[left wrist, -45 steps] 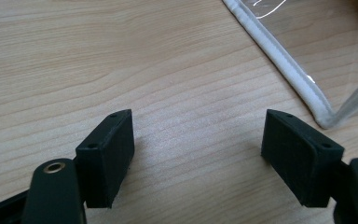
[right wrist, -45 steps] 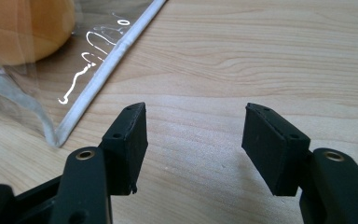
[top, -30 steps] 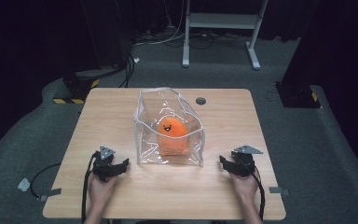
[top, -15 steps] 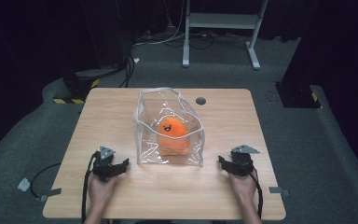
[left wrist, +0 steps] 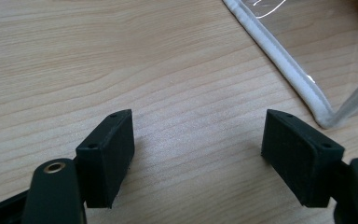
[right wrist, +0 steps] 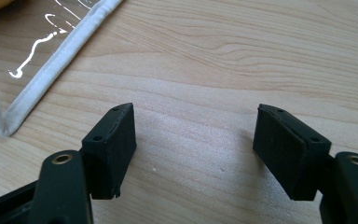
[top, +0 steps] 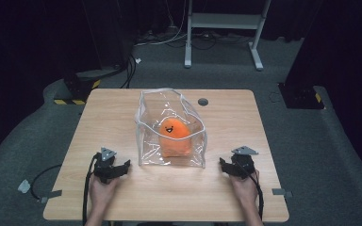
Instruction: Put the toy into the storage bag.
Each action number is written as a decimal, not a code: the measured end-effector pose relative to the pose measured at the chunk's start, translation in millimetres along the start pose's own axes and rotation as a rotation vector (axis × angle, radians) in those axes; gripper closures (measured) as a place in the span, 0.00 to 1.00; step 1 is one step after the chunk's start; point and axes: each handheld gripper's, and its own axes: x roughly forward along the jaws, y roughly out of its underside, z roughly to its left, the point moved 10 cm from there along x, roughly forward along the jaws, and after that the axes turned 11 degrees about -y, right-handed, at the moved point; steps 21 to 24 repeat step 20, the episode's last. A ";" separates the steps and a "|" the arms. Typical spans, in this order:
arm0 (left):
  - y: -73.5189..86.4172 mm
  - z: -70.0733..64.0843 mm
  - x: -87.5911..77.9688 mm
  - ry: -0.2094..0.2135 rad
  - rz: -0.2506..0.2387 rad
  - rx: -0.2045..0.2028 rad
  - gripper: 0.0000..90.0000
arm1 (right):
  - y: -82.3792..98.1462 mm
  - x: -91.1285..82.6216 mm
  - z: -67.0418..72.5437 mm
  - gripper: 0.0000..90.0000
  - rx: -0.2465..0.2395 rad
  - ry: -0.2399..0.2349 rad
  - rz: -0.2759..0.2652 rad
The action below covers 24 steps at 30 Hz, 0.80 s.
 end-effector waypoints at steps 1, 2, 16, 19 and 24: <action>0.0 0.0 0.0 0.000 0.000 0.000 0.28 | 0.2 -0.1 -0.3 0.32 0.001 0.004 0.001; 0.0 0.0 0.0 0.000 0.000 0.000 0.28 | 0.2 -0.2 -0.4 0.32 0.000 0.007 0.002; 0.0 0.0 0.0 0.000 0.000 0.000 0.28 | 0.1 -0.1 -0.4 0.32 0.001 0.004 0.000; 0.0 0.0 0.0 0.000 0.000 0.000 0.28 | 0.1 -0.1 -0.6 0.32 -0.001 0.005 0.000; 0.0 0.0 0.0 -0.001 0.000 0.000 0.28 | 0.1 -0.1 -0.5 0.32 -0.001 0.004 0.000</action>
